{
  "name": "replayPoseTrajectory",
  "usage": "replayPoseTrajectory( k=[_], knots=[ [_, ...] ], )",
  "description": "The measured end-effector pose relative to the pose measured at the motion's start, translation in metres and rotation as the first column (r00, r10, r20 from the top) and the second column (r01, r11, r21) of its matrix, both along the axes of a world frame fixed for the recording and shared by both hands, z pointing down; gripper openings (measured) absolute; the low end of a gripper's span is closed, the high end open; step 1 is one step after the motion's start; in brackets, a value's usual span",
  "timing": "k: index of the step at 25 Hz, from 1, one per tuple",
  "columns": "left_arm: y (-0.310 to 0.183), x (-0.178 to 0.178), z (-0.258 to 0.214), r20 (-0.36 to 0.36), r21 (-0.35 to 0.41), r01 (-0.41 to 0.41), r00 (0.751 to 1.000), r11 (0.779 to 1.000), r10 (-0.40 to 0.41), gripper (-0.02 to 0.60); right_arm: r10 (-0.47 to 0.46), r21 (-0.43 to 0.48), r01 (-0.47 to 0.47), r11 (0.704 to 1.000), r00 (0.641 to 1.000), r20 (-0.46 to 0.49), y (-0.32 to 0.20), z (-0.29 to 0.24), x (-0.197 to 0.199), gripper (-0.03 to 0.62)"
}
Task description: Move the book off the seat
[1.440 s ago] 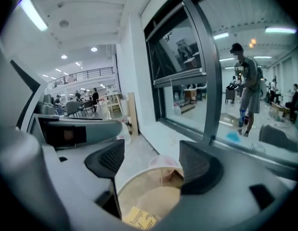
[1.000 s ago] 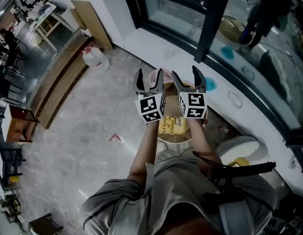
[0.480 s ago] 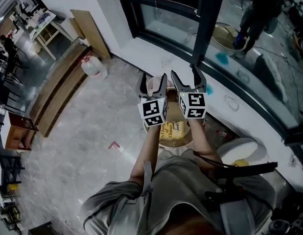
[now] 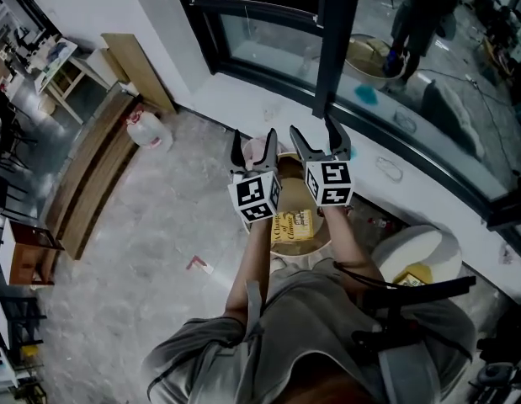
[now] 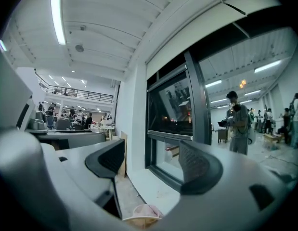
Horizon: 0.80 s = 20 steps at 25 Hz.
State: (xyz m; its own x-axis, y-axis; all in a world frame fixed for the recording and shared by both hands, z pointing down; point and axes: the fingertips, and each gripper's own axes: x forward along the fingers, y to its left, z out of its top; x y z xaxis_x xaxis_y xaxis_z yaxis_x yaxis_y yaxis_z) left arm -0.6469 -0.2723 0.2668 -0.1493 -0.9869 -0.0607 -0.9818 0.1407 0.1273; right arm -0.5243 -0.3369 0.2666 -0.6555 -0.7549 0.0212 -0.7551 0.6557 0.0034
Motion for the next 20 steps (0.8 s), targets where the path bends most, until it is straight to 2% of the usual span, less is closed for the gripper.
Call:
replayPoseTrajectory(
  k=[2, 6, 11, 13, 16, 18, 20],
  knots=[
    [0.002, 0.003, 0.005, -0.009, -0.011, -0.03, 1.0, 0.999, 0.03, 0.334, 0.011, -0.005, -0.011, 1.0, 1.0, -0.009, 0.004, 0.002, 0.003, 0.359],
    [-0.009, 0.022, 0.01, -0.04, 0.002, -0.145, 0.989, 0.989, 0.145, 0.334, 0.073, -0.001, -0.073, 0.997, 0.997, -0.023, 0.007, -0.001, 0.022, 0.359],
    [-0.029, 0.078, 0.011, -0.07, 0.044, -0.303, 0.95, 0.952, 0.305, 0.334, 0.216, 0.012, -0.215, 0.976, 0.974, -0.062, 0.016, 0.0, 0.079, 0.357],
    [-0.037, 0.11, 0.011, -0.091, 0.059, -0.377, 0.92, 0.924, 0.382, 0.334, 0.292, 0.019, -0.292, 0.956, 0.952, -0.091, 0.02, 0.001, 0.112, 0.359],
    [-0.044, 0.173, 0.006, -0.11, 0.079, -0.497, 0.857, 0.864, 0.503, 0.334, 0.418, 0.023, -0.418, 0.908, 0.901, -0.112, 0.029, -0.003, 0.176, 0.359],
    [-0.037, 0.212, 0.0, -0.106, 0.094, -0.559, 0.817, 0.824, 0.567, 0.334, 0.491, 0.034, -0.49, 0.871, 0.864, -0.112, 0.041, -0.009, 0.22, 0.359],
    [-0.029, 0.243, -0.007, -0.089, 0.105, -0.602, 0.787, 0.792, 0.61, 0.334, 0.545, 0.05, -0.543, 0.838, 0.832, -0.101, 0.056, -0.018, 0.257, 0.358]
  ],
)
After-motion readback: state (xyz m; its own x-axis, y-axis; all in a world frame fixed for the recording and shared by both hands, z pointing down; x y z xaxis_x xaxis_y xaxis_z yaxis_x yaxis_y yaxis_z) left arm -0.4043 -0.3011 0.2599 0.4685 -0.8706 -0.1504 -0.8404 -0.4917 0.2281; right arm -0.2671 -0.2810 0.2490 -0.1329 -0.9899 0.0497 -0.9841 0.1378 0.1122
